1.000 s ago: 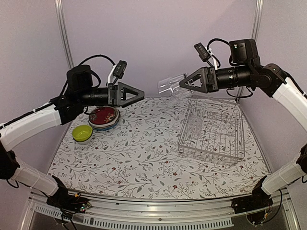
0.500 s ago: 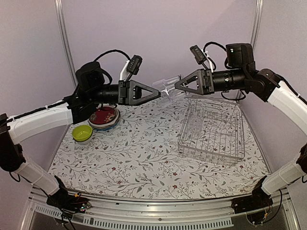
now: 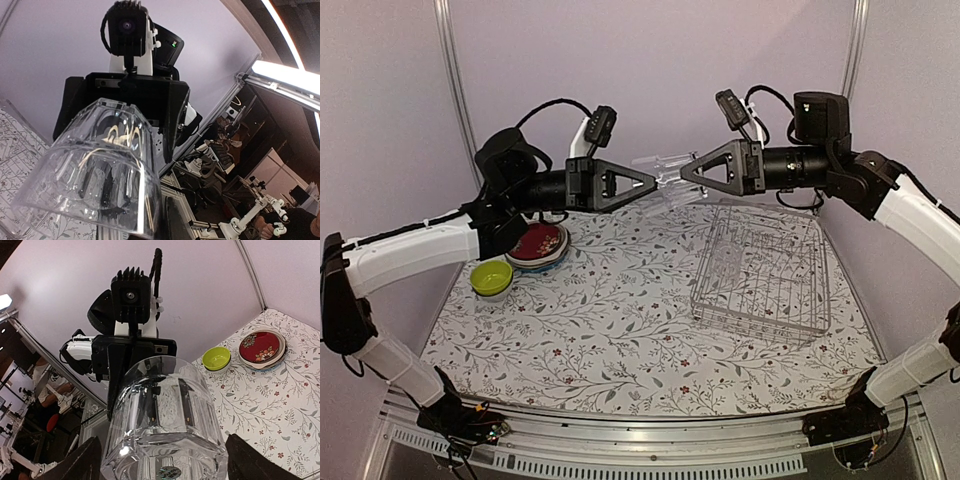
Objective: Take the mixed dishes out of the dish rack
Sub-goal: Pass from the right arm to the left, then place the cup at the center of the board.
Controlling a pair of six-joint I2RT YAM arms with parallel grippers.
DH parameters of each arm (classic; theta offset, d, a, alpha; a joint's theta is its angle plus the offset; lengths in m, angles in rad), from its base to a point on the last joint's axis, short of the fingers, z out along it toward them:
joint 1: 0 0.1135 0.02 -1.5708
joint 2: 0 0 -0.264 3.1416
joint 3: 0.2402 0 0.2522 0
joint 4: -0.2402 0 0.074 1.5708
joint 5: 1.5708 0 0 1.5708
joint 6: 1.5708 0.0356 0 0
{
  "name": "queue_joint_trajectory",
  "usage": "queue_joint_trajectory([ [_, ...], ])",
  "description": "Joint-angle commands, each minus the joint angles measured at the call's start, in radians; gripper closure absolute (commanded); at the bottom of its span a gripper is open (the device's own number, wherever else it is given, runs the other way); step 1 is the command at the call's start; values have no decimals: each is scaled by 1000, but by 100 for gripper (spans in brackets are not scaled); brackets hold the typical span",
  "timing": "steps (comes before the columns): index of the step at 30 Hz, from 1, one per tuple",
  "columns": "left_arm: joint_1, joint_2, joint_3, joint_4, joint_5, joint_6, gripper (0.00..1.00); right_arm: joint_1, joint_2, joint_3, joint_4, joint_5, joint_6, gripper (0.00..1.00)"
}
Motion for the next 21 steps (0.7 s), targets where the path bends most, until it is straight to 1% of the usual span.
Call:
queue_joint_trajectory([
  [1,-6,2,7,12,-19,4,100,1,-29,-23,-4,43,24,1],
  [3,0,-6,14,-35,-20,26,100,-8,-43,-25,-15,57,17,1],
  [5,11,-26,31,-133,-36,77,100,-22,-55,-27,-30,63,12,1],
  [8,26,-63,71,-404,-93,231,100,-39,-80,-33,-78,99,-5,1],
  [12,31,-66,175,-811,-262,420,100,-56,-108,-41,-143,156,-42,1],
  [14,39,-49,228,-968,-339,475,100,-63,-117,-43,-178,193,-62,1],
  [17,61,-26,301,-1163,-446,542,100,-81,-124,-41,-222,227,-76,1],
  [21,97,48,428,-1436,-562,625,100,-95,-120,-35,-277,279,-99,1],
])
